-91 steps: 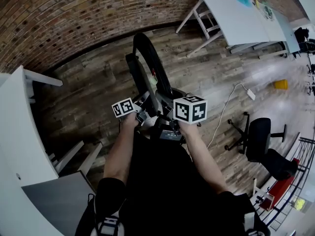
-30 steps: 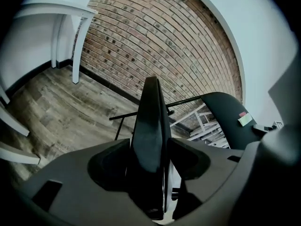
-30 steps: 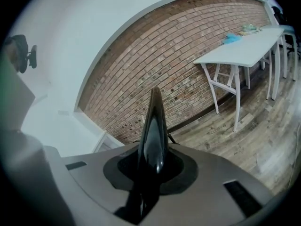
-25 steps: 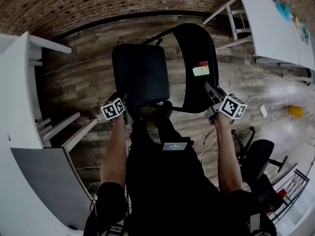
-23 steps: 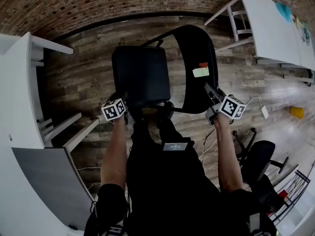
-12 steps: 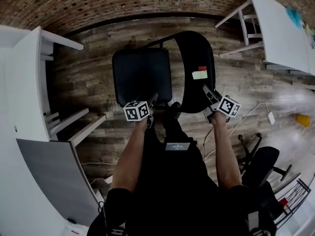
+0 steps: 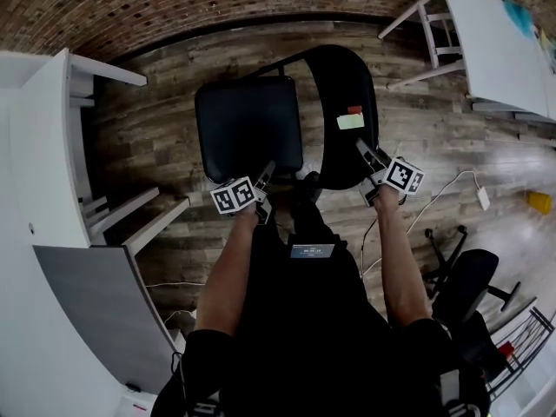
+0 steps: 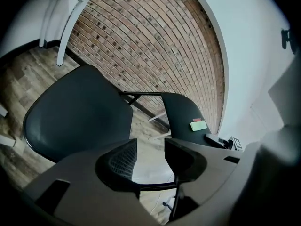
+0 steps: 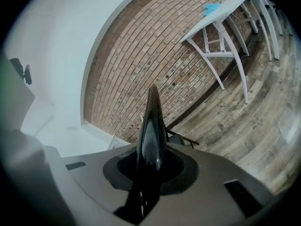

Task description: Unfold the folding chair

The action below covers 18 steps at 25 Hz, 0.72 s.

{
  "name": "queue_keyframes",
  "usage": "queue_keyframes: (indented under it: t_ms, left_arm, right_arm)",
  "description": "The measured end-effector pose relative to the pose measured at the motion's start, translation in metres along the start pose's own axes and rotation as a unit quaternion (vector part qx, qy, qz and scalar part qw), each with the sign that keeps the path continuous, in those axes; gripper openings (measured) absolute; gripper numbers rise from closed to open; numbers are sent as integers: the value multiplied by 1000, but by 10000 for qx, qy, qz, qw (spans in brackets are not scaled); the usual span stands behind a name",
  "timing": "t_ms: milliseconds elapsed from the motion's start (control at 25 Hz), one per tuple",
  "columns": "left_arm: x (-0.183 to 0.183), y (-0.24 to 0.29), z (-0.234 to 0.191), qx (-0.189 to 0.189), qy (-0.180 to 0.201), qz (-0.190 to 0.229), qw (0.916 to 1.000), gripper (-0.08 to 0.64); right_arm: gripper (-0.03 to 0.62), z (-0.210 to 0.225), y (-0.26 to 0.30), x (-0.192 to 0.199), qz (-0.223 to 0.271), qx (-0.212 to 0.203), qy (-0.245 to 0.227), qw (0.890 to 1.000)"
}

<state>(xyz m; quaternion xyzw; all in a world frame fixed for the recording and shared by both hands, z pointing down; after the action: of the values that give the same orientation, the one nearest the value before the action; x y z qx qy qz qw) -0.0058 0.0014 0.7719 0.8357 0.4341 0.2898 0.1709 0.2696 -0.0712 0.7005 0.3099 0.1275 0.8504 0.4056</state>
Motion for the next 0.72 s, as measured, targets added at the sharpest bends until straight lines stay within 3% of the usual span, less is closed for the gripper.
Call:
queue_keyframes:
  t_ms: [120, 440, 720]
  left_arm:
    - [0, 0, 8, 165, -83, 17, 9998, 198]
    - [2, 32, 80, 1277, -247, -114, 9914, 198]
    - [14, 47, 106, 1532, -102, -362, 9875, 198]
  right_arm:
    - [74, -5, 4, 3, -18, -57, 38, 10000]
    - [78, -12, 10, 9, 3, -90, 34, 10000]
    - [78, -9, 9, 10, -4, -78, 35, 10000]
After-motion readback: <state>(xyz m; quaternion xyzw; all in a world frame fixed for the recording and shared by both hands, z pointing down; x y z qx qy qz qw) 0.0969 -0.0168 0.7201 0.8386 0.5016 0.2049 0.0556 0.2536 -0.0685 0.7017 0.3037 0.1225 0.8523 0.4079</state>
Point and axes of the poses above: the fingertips, and each gripper's own axes: y forward along the fingers, z to its right, x out of its underside, the point moved 1 cm from there along -y, backward along the fingers, and after that the axes turned 2 degrees about x, right-handed, at the moved point
